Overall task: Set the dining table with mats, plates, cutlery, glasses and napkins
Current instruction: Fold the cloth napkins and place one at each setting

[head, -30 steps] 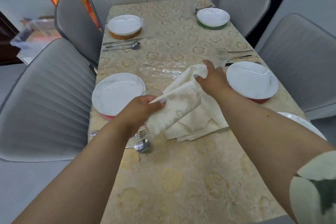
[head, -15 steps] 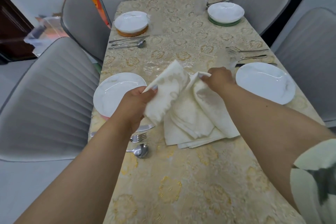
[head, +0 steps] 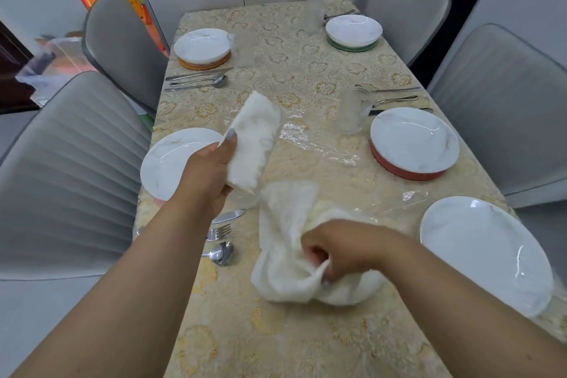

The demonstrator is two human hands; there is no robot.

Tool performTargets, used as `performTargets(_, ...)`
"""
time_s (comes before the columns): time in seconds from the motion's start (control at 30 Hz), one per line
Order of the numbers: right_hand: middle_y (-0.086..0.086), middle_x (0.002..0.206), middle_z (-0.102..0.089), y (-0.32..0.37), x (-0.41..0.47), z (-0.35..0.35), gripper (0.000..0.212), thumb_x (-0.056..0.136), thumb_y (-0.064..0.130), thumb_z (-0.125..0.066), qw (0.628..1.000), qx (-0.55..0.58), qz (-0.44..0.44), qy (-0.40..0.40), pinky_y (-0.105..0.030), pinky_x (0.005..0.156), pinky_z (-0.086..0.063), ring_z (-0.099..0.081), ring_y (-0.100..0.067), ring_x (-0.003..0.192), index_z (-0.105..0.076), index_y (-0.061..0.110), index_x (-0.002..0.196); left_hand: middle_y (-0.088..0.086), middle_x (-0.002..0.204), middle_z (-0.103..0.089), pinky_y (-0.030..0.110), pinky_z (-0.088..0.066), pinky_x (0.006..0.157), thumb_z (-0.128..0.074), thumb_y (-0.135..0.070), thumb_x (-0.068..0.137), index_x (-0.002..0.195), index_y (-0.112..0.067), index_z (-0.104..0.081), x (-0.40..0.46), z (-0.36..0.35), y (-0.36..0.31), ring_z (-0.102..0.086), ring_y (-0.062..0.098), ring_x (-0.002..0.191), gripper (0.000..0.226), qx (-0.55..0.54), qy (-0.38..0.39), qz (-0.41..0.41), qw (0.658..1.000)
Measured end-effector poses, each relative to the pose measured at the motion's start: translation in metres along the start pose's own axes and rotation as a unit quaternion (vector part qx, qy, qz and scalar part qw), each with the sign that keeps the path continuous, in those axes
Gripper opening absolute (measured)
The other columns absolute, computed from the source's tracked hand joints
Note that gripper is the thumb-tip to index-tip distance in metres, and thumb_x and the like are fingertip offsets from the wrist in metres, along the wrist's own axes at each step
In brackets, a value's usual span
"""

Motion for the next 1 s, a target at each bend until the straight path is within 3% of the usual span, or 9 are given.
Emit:
performTargets(0.37, 0.000, 0.096, -0.058, 0.035, 0.007, -0.076, 0.033, 0.075, 0.022, -0.078, 0.969, -0.067, 0.035, 0.236, -0.026, 0.061, -0.039, -0.053, -0.019, 0.088, -0.062, 0.015, 0.103, 0.005, 0.096, -0.073, 0.049, -0.048, 0.095, -0.052, -0.036, 0.098, 0.103, -0.013, -0.067, -0.018, 0.005, 0.028, -0.067, 0.024, 0.090, 0.028, 0.007, -0.011, 0.042, 0.999)
performTargets(0.43, 0.006, 0.087, -0.055, 0.037, 0.007, -0.061, 0.030, 0.078, 0.030, -0.076, 0.982, -0.012, 0.028, 0.184, -0.024, 0.060, -0.038, -0.051, -0.012, 0.082, -0.064, 0.015, 0.101, 0.006, 0.094, -0.074, 0.046, -0.050, 0.093, -0.053, -0.028, 0.098, 0.100, -0.011, -0.068, -0.022, 0.007, 0.034, -0.068, 0.023, 0.088, 0.022, 0.010, -0.010, 0.048, 0.999)
performTargets(0.5, 0.007, 0.084, -0.055, 0.029, 0.014, -0.040, 0.026, 0.081, 0.034, -0.072, 0.999, 0.041, 0.010, 0.023, -0.026, 0.062, -0.035, -0.050, -0.012, 0.080, -0.064, 0.015, 0.097, 0.009, 0.092, -0.074, 0.041, -0.054, 0.085, -0.055, -0.022, 0.097, 0.098, -0.008, -0.068, -0.025, 0.009, 0.040, -0.070, 0.022, 0.082, 0.019, 0.001, -0.013, 0.051, 0.999)
performTargets(0.57, 0.003, 0.106, -0.059, 0.012, 0.024, -0.026, 0.036, 0.084, 0.044, -0.066, 0.992, 0.016, -0.028, -0.123, -0.026, 0.080, -0.037, -0.052, -0.015, 0.098, -0.060, 0.020, 0.111, 0.009, 0.086, -0.074, 0.032, -0.058, 0.069, -0.055, -0.017, 0.097, 0.101, -0.004, -0.066, -0.029, 0.009, 0.046, -0.071, 0.019, 0.073, 0.018, -0.024, -0.010, 0.054, 0.998)
performTargets(0.67, 0.003, 0.142, -0.043, -0.008, 0.036, -0.031, 0.058, 0.089, 0.055, -0.053, 0.994, -0.044, -0.093, -0.042, -0.033, 0.106, -0.032, -0.039, -0.018, 0.132, -0.046, 0.024, 0.138, 0.008, 0.076, -0.072, 0.024, -0.056, 0.054, -0.056, -0.012, 0.095, 0.091, -0.003, -0.063, -0.033, 0.008, 0.053, -0.070, 0.016, 0.061, 0.011, -0.041, -0.009, 0.069, 0.997)
performTargets(0.73, 0.001, 0.145, -0.043, -0.008, 0.035, -0.039, 0.055, 0.094, 0.052, -0.047, 0.994, -0.014, -0.099, 0.040, -0.035, 0.111, -0.030, -0.037, -0.020, 0.134, -0.049, 0.019, 0.137, 0.010, 0.080, -0.071, 0.028, -0.057, 0.062, -0.061, -0.012, 0.092, 0.088, -0.005, -0.063, -0.033, 0.009, 0.057, -0.069, 0.017, 0.062, 0.008, -0.037, -0.008, 0.081, 0.996)
performTargets(0.83, 0.002, 0.136, -0.053, -0.010, 0.032, -0.029, 0.040, 0.100, 0.037, -0.043, 0.983, 0.120, -0.138, -0.002, -0.024, 0.101, -0.035, -0.048, -0.018, 0.127, -0.053, 0.019, 0.134, 0.013, 0.088, -0.072, 0.042, -0.054, 0.085, -0.064, -0.012, 0.089, 0.091, -0.002, -0.066, -0.035, 0.010, 0.063, -0.070, 0.024, 0.077, 0.010, -0.044, 0.004, 0.096, 0.994)
performTargets(0.9, -0.011, 0.112, -0.066, -0.017, 0.034, -0.016, 0.038, 0.101, 0.031, -0.043, 0.910, 0.349, -0.200, -0.105, -0.025, 0.082, -0.044, -0.062, -0.026, 0.103, -0.056, 0.007, 0.127, 0.013, 0.085, -0.072, 0.042, -0.056, 0.081, -0.064, -0.010, 0.088, 0.089, -0.002, -0.066, -0.039, 0.007, 0.069, -0.069, 0.025, 0.076, 0.009, -0.039, 0.009, 0.100, 0.994)
performTargets(1.0, -0.015, 0.089, -0.067, -0.011, 0.041, -0.007, 0.051, 0.094, 0.049, -0.049, 0.708, 0.658, -0.198, -0.163, -0.032, 0.073, -0.051, -0.065, -0.026, 0.077, -0.060, 0.002, 0.110, 0.015, 0.083, -0.073, 0.032, -0.058, 0.065, -0.063, -0.006, 0.089, 0.087, 0.001, -0.065, -0.049, -0.003, 0.080, -0.069, 0.024, 0.069, 0.007, -0.019, 0.022, 0.119, 0.992)
Point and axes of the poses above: each hand's wrist, its own x-axis towards the middle knuckle, its own z-axis out of the back of the hand, y = z × x, the point moved 1 cm from there along x, towards the middle knuckle
